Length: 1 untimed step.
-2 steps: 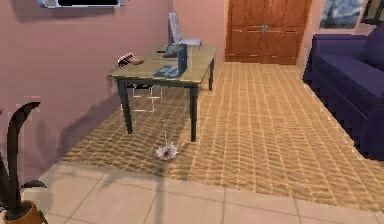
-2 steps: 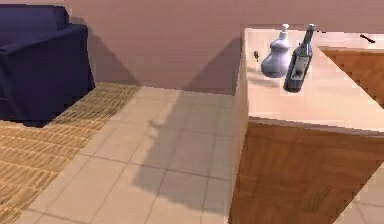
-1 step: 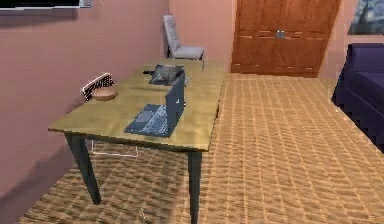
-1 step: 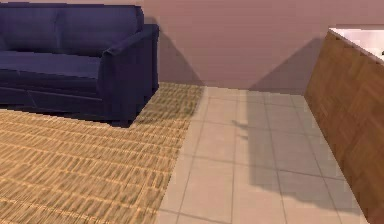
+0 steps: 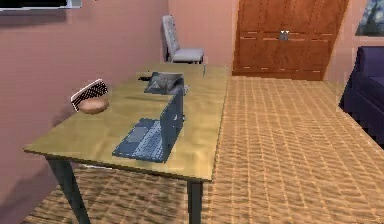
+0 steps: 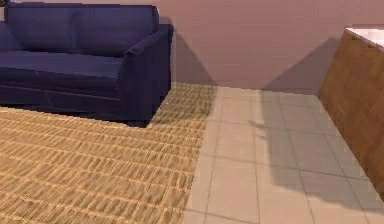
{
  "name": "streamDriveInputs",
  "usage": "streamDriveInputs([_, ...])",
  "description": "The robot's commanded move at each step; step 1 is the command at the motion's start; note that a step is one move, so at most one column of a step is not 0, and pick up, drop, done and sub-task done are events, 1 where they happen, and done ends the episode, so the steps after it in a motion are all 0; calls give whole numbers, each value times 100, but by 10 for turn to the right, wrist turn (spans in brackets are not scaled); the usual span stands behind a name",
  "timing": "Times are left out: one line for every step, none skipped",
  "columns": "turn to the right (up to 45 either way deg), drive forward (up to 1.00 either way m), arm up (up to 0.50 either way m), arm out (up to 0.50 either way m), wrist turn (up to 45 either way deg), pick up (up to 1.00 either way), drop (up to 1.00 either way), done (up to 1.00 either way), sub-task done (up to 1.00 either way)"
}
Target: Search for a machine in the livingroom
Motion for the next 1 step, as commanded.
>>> streamDriveInputs([0,0,0,0,0,0,0,100,0])
